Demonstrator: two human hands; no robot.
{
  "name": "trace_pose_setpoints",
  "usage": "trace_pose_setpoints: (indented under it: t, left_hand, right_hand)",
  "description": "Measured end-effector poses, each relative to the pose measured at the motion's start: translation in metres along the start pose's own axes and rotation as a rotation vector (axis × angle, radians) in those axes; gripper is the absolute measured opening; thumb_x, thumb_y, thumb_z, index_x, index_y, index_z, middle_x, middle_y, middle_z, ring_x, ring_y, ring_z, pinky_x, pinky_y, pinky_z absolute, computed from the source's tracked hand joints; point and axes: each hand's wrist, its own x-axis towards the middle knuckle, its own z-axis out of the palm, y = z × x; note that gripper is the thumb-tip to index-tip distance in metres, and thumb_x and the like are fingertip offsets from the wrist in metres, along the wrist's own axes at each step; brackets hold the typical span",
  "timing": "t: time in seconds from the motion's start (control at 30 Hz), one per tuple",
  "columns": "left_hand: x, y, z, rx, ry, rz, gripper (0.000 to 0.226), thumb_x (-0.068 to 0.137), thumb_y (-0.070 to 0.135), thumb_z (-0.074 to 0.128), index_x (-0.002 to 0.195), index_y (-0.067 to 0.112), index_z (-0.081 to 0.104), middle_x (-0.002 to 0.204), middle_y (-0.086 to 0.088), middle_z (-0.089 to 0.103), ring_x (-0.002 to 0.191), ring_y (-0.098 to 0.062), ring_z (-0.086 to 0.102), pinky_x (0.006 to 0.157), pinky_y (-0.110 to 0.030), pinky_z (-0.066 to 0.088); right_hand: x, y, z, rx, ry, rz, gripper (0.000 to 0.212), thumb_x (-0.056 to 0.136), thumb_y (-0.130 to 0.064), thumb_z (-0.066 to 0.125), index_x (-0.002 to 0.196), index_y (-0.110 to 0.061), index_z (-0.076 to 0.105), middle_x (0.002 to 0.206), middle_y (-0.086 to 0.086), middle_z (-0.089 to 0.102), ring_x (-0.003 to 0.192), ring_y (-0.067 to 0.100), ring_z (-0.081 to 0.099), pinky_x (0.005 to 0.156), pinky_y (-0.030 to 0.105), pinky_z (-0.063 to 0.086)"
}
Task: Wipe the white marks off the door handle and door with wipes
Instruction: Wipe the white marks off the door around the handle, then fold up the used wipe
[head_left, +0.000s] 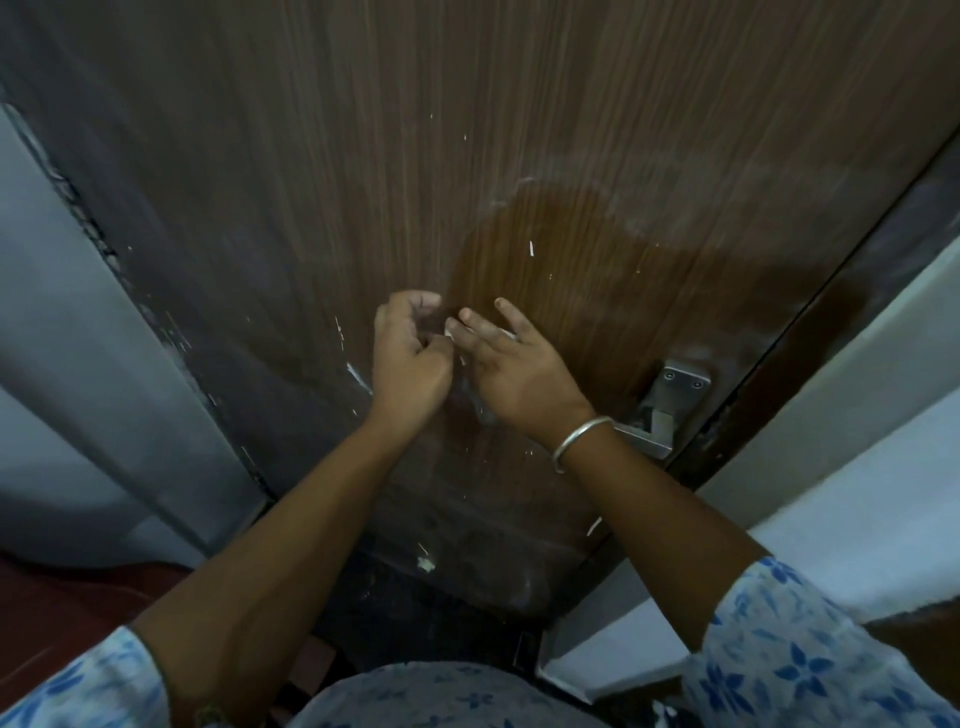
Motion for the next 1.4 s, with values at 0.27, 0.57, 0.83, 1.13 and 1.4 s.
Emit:
trace_pose_setpoints:
  t: [0.27, 0.57, 0.83, 1.13, 1.4]
  left_hand:
    - [-0.006, 0.003, -0.007, -0.002, -0.079, -0.056, 0.036, 0.081, -0.006, 0.05, 0.104, 0.021, 0.049, 0.119, -0.015, 0.05, 0.096, -0.028, 0.059, 0.082, -0.045, 0.053]
    - [-0.005, 0.008, 0.01, -0.041, -0.181, 0.038, 0.038, 0.081, -0.006, 0.052, 0.102, 0.026, 0.05, 0.115, -0.01, 0.052, 0.09, 0.0, 0.052, 0.073, -0.006, 0.043]
    - [-0.018, 0.017, 0.036, -0.209, -0.439, 0.043, 0.024, 0.089, 0.005, 0.054, 0.095, 0.028, 0.052, 0.086, -0.002, 0.056, 0.077, -0.01, 0.057, 0.069, -0.019, 0.048]
    - [-0.034, 0.037, 0.056, -0.318, -0.691, 0.007, 0.014, 0.089, 0.002, 0.056, 0.099, 0.012, 0.06, 0.093, 0.0, 0.062, 0.083, -0.006, 0.062, 0.072, -0.022, 0.054]
    - [-0.051, 0.032, 0.07, -0.355, -0.733, -0.024, 0.009, 0.08, -0.008, 0.062, 0.088, -0.005, 0.059, 0.086, -0.019, 0.058, 0.08, -0.025, 0.059, 0.073, -0.035, 0.057]
  right_hand:
    - [0.0, 0.055, -0.031, -0.216, 0.151, 0.239, 0.042, 0.094, -0.009, 0.039, 0.135, -0.005, 0.046, 0.141, 0.011, 0.047, 0.131, 0.025, 0.044, 0.107, 0.054, 0.026]
    - [-0.037, 0.079, -0.066, -0.529, 0.473, 0.92, 0.028, 0.095, -0.012, 0.053, 0.121, -0.012, 0.062, 0.128, 0.007, 0.06, 0.108, 0.032, 0.059, 0.083, 0.04, 0.048]
    - [-0.07, 0.038, -0.063, 0.157, 0.411, 0.791, 0.022, 0.083, 0.004, 0.055, 0.097, 0.0, 0.071, 0.1, 0.019, 0.069, 0.083, 0.034, 0.064, 0.074, 0.033, 0.05]
    - [-0.075, 0.007, -0.081, 0.772, 0.341, 0.927, 0.03, 0.084, 0.007, 0.057, 0.107, -0.012, 0.06, 0.095, 0.0, 0.065, 0.085, 0.008, 0.062, 0.075, 0.015, 0.049]
    - [-0.092, 0.005, -0.097, 0.887, 0.392, 1.257, 0.027, 0.081, 0.006, 0.062, 0.089, -0.019, 0.067, 0.097, 0.005, 0.058, 0.093, 0.008, 0.058, 0.081, 0.009, 0.046]
